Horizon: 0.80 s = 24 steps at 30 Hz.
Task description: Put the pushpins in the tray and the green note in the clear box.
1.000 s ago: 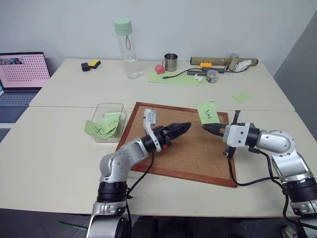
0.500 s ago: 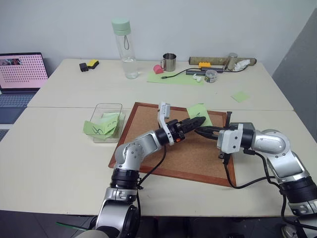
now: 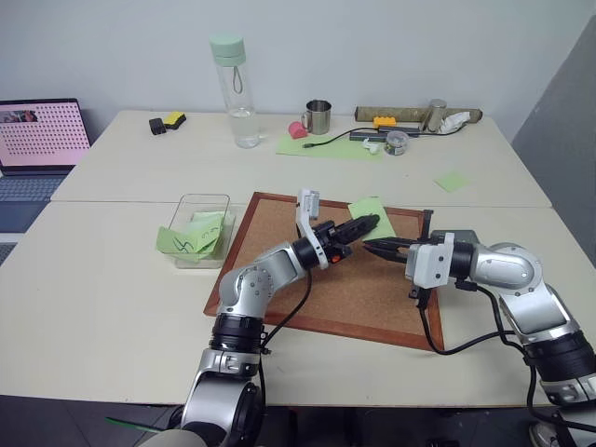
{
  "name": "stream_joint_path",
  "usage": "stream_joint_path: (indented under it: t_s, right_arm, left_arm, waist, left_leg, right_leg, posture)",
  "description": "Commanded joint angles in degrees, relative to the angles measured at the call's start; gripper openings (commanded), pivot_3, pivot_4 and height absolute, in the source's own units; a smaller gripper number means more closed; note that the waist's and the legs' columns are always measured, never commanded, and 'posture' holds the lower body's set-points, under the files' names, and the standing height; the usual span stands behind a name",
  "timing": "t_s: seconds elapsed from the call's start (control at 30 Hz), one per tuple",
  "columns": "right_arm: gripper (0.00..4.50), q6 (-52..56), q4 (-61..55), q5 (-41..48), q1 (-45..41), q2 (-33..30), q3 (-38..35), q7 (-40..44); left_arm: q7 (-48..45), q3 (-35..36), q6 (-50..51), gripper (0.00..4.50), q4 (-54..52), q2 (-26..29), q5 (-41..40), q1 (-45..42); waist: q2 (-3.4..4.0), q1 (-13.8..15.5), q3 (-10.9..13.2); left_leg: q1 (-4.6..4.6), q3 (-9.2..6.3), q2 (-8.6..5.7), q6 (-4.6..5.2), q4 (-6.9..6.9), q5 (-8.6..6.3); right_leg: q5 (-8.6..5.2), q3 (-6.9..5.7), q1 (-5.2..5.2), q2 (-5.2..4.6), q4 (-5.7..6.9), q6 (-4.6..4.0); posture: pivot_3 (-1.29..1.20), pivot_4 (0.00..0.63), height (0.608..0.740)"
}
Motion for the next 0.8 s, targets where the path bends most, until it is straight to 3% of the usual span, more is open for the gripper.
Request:
stream_joint_path:
  t_s: [0.03,0.3,0.57,0.8]
  right_arm:
    - [0.0,0.2,-2.5,2.3,-0.7,0.3,-1.2,-0.4]
    - [0.0,3.8,-5.7,6.6,0.9,-0.5,-4.5,-1.0]
    - [0.0,23.3,-0.5,7.1,5.8,-5.0,-15.0,-8.1]
    - [0.0,35.8,8.5,5.5,6.7,-5.9,-18.1,-13.8]
  left_arm:
    - [0.3,-1.3,-3.5,0.0,0.3,-0.1,3.1,0.2]
    - [1.7,-1.4,-8.4,0.0,5.0,-1.0,8.0,0.4]
    - [2.5,-0.4,-8.7,0.0,-0.1,-0.3,7.7,1.0]
    - [2.6,-2.6,-7.7,0.0,-7.8,1.8,8.5,3.8]
  waist:
    - [0.0,0.0,0.0]
    - [0.0,0.0,0.0]
    - [-0.02,0.5,0.0]
    - [-0.01,0.5,0.0]
  left_leg:
    - [0.0,0.0,0.0,0.0,0.0,0.0]
    - [-0.01,-0.01,0.0,0.0,-0.01,0.0]
    - [-0.05,0.0,-0.01,0.01,0.04,-0.01]
    - [-0.04,0.03,0.0,0.01,-0.02,-0.01]
  right_leg:
    - [0.0,0.0,0.0,0.0,0.0,0.0]
    - [0.0,-0.01,-0.01,0.0,0.0,0.0]
    - [0.01,0.02,0.0,-0.01,0.0,0.01]
    - [0.01,0.04,-0.01,0.0,0.02,0.01]
  posture:
    - [0.0,0.15,0.74]
    - [0.0,0.15,0.74]
    - [0.0,0.15,0.74]
    - [0.0,0.15,0.74]
